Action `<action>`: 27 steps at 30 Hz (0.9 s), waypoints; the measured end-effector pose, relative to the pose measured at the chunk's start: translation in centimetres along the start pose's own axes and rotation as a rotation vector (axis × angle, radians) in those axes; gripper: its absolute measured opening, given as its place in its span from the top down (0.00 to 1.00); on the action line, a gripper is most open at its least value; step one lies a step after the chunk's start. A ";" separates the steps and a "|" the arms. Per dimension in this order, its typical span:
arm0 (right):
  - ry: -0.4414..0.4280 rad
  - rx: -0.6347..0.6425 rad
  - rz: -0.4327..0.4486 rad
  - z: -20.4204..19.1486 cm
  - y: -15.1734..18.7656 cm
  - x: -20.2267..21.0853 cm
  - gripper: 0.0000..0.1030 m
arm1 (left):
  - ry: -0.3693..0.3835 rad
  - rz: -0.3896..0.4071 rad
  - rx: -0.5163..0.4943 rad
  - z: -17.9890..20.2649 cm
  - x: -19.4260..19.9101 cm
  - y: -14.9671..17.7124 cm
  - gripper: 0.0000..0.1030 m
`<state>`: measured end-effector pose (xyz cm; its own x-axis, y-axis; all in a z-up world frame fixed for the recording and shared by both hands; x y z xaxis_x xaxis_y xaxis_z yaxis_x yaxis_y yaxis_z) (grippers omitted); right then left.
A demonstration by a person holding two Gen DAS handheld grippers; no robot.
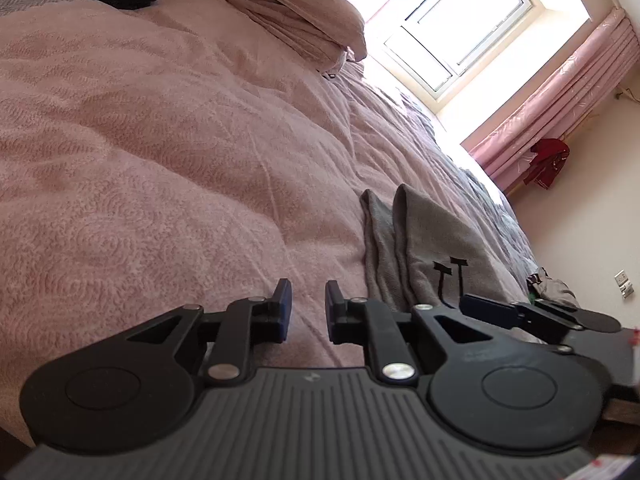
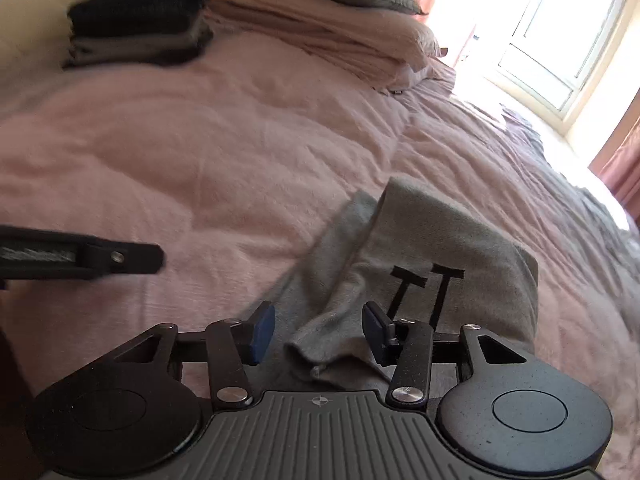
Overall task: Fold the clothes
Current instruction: 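Lift the held skirt edge with both grippers to fold it over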
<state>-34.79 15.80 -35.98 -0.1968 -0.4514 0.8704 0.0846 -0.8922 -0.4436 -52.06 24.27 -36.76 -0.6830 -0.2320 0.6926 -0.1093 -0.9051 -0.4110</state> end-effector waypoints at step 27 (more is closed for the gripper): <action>-0.167 -0.647 -0.011 21.1 9.7 -2.3 0.70 | 0.248 -0.245 0.070 6.4 -12.5 -5.3 0.96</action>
<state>-12.92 7.91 -37.73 -0.0363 -0.4848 0.8739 -0.5300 -0.7320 -0.4280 -38.28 29.66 -39.49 -0.7984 0.0810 0.5967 -0.2475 -0.9475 -0.2025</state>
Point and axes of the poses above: each gripper's, at about its wrist camera, not at the fingertips, and x roughly against the way its jaws point, z to its right, y to its underside, the point moved 1 cm from there along -x, roughly the way its jaws point, and after that the axes turned 14 degrees about -z, right-handed, at the moved point
